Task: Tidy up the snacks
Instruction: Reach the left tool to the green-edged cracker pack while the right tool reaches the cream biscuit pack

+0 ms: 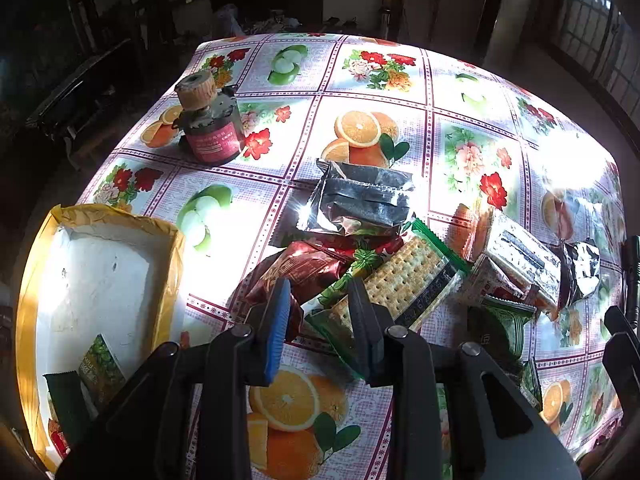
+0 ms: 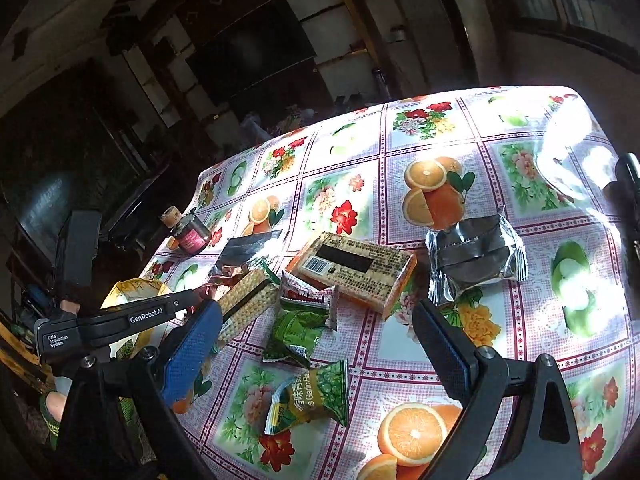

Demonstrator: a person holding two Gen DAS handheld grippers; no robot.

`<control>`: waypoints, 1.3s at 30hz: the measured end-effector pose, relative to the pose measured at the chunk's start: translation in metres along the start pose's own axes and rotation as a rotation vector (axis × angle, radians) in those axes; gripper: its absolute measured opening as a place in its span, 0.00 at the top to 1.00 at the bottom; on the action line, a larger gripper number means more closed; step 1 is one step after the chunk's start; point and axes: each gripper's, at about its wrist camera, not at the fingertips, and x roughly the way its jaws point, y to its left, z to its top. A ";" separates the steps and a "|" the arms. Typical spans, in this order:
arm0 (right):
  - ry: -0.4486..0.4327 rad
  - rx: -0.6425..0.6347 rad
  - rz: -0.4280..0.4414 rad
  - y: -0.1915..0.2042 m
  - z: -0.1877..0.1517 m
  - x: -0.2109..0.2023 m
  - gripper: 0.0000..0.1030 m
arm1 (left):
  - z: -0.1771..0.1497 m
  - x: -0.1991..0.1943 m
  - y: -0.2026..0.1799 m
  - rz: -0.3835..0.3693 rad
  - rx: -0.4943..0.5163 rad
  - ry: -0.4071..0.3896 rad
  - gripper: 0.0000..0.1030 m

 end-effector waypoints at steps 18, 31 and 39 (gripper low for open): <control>0.195 -0.122 -0.085 -0.006 0.000 0.059 0.07 | -0.031 0.016 -0.046 -0.366 0.095 0.185 0.65; 0.047 0.038 -0.050 -0.026 -0.024 -0.038 0.07 | 0.036 0.043 0.012 0.070 -0.019 0.068 0.63; 0.067 0.056 -0.046 -0.027 -0.035 -0.033 0.07 | 0.003 0.038 -0.018 -0.207 0.076 0.175 0.63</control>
